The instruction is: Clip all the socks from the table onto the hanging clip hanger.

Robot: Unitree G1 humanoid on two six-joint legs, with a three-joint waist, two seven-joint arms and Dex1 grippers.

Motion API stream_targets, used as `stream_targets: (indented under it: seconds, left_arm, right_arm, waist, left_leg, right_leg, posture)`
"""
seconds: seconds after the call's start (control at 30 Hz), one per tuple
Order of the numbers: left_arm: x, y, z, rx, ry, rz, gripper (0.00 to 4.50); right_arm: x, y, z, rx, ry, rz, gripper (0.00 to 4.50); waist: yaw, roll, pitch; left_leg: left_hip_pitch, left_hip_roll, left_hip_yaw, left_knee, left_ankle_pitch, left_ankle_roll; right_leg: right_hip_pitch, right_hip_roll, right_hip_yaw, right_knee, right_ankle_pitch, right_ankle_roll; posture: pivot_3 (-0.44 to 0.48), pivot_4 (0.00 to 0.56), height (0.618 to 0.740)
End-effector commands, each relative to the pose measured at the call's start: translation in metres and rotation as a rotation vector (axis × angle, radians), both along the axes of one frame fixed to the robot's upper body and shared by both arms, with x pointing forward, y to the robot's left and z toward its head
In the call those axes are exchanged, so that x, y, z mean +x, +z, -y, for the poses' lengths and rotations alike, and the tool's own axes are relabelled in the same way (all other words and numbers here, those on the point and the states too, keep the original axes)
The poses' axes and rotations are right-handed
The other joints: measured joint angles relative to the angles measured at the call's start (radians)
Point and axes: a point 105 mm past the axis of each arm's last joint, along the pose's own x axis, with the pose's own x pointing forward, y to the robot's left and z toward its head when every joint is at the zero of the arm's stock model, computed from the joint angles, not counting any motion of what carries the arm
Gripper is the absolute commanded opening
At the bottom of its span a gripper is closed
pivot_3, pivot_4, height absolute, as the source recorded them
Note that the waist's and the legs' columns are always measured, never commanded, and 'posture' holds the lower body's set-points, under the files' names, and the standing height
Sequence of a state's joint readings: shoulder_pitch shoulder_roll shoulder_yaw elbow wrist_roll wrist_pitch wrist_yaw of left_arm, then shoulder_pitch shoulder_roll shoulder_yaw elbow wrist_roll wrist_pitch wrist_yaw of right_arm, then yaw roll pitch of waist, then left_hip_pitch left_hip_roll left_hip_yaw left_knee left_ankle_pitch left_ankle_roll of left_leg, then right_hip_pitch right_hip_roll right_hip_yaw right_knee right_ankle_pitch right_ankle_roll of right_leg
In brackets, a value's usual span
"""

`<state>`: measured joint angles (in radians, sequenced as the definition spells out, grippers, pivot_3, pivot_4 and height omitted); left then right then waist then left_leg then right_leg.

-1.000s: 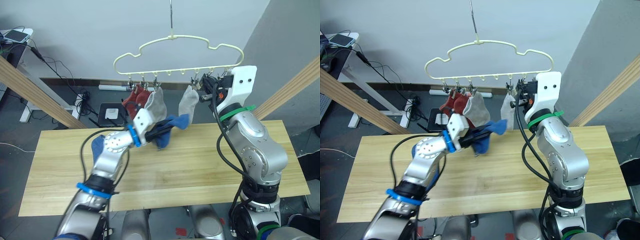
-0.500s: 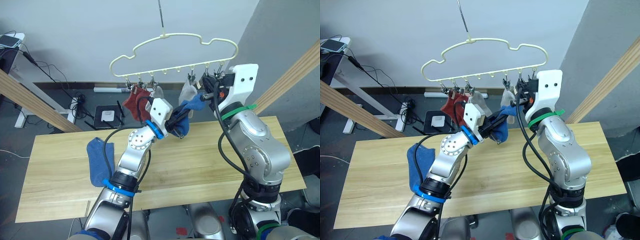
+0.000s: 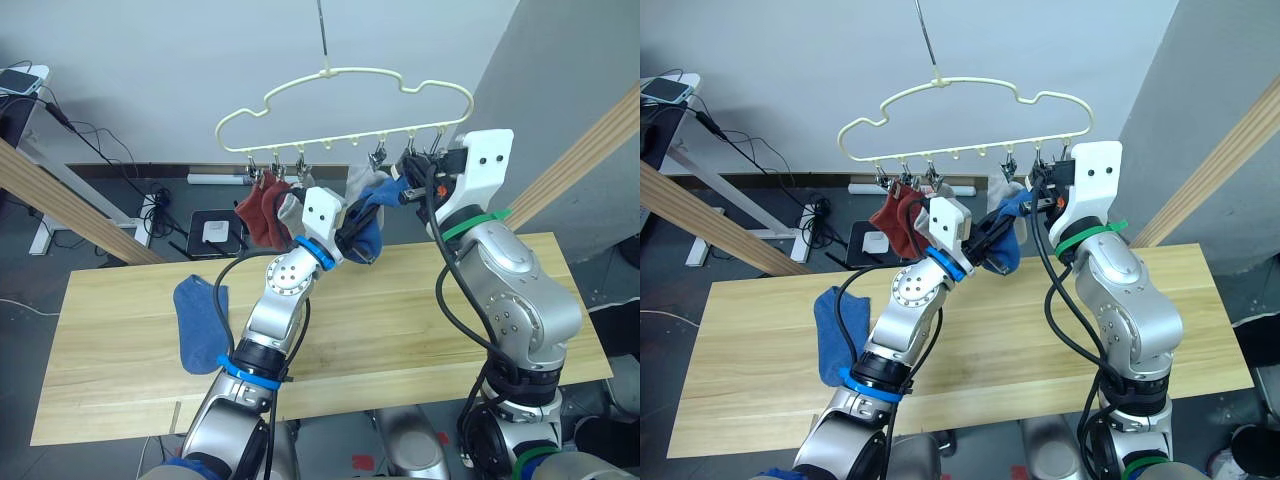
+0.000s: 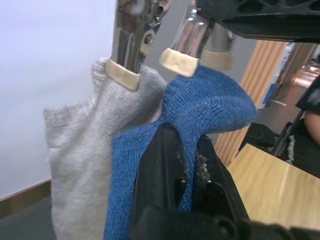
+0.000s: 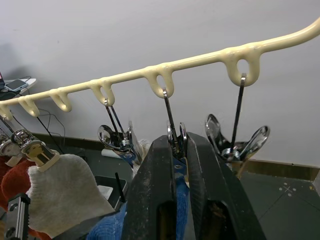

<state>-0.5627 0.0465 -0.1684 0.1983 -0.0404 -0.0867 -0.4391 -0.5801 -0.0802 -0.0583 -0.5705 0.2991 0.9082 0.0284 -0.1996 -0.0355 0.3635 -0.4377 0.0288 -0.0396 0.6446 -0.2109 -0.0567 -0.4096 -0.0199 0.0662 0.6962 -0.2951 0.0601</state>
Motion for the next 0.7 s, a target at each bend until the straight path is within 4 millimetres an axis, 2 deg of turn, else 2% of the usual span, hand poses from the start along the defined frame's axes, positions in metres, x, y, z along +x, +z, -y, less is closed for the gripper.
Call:
stream_targets:
  seconds: [0.03,0.37,0.4,0.53,0.6,0.7]
  left_arm:
    - [-0.003,0.014,0.009,-0.044,-0.012,0.024,0.00]
    - [-0.003,0.018,0.012,-0.052,-0.017,0.027,0.00]
    - [-0.002,0.019,0.013,-0.052,-0.016,0.027,0.00]
    - [-0.001,0.017,0.014,-0.024,-0.020,0.029,0.00]
    - [-0.001,0.015,0.016,0.001,-0.030,0.035,0.00]
    - [-0.003,0.008,0.011,0.069,-0.080,0.020,0.75]
  right_arm:
    - [-0.009,0.015,0.001,0.021,0.010,0.060,0.01]
    - [-0.009,0.014,-0.001,0.050,0.021,0.043,0.01]
    - [-0.009,0.014,-0.001,0.055,0.025,0.040,0.72]
    - [-0.012,0.014,-0.005,0.038,0.051,0.038,2.11]
    - [-0.014,0.014,-0.006,0.024,0.065,0.040,2.11]
    - [-0.021,0.010,-0.006,-0.015,0.092,0.035,2.16]
  waist:
    - [0.000,0.000,0.000]
    - [0.000,0.000,0.000]
    - [0.000,0.000,0.000]
    - [0.000,0.000,0.000]
    - [0.000,0.000,0.000]
    - [0.000,0.000,0.000]
  left_leg:
    - [0.000,0.000,0.000,0.000,0.000,0.000]
    - [0.000,0.000,0.000,0.000,0.000,0.000]
    - [0.000,0.000,0.000,0.000,0.000,0.000]
    - [0.000,0.000,0.000,0.000,0.000,0.000]
    - [0.000,0.000,0.000,0.000,0.000,0.000]
    - [0.000,0.000,0.000,-0.001,0.000,0.000]
  right_leg:
    - [0.000,0.000,0.000,0.000,0.000,0.000]
    - [0.000,0.000,0.000,0.000,0.000,0.000]
    - [0.000,0.000,0.000,0.000,0.000,0.000]
    - [0.000,0.000,0.000,0.000,0.000,0.000]
    - [0.000,0.000,0.000,0.000,0.000,0.000]
    - [0.000,0.000,0.000,-0.001,0.000,0.000]
  posture:
    - [-0.348,0.348,0.732]
    - [-0.347,0.349,0.732]
    - [-0.347,0.349,0.732]
    - [-0.346,0.350,0.732]
    - [-0.346,0.350,0.732]
    - [-0.346,0.350,0.732]
